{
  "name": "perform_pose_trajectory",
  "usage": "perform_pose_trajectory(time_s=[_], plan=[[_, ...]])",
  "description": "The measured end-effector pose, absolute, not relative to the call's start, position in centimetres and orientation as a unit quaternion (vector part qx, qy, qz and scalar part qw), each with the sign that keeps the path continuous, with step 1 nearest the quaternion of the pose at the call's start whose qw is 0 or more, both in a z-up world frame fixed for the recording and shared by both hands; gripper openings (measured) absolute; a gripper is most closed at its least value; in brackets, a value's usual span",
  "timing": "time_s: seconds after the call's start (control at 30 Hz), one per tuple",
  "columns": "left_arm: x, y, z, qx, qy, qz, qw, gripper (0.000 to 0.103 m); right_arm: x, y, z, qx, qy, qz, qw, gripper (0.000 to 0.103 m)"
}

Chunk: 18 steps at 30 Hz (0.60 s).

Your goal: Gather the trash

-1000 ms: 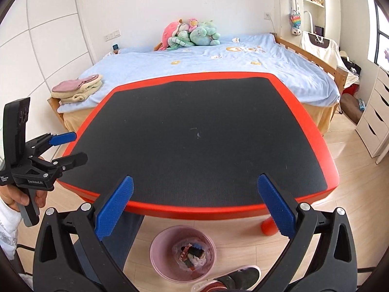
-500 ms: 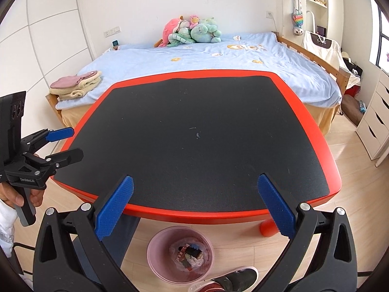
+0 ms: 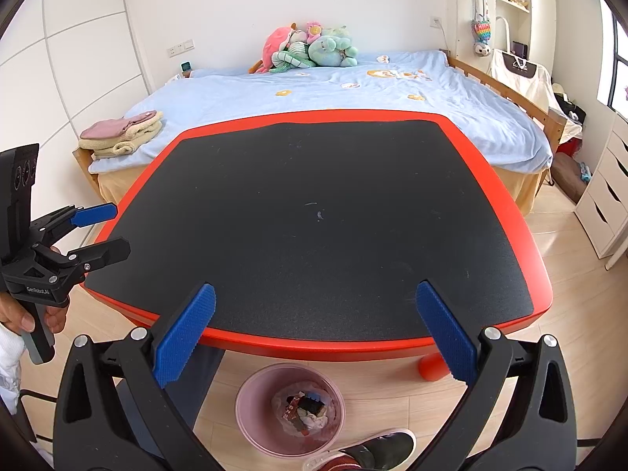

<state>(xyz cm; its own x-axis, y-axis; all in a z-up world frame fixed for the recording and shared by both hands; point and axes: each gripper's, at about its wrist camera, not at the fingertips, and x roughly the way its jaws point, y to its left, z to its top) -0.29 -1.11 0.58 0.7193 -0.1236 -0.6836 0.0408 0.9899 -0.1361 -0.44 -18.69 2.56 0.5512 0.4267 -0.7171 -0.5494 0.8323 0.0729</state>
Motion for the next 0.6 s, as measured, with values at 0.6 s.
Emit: perform_pose_trajectory(time_s=[0.6], plan=[[-0.29, -1.19, 0.54, -0.055, 0.373, -0.044, 0.925, 0.097, -0.31, -18.66, 2.45, -0.081, 0.385, 0.279, 0.876, 0.1]])
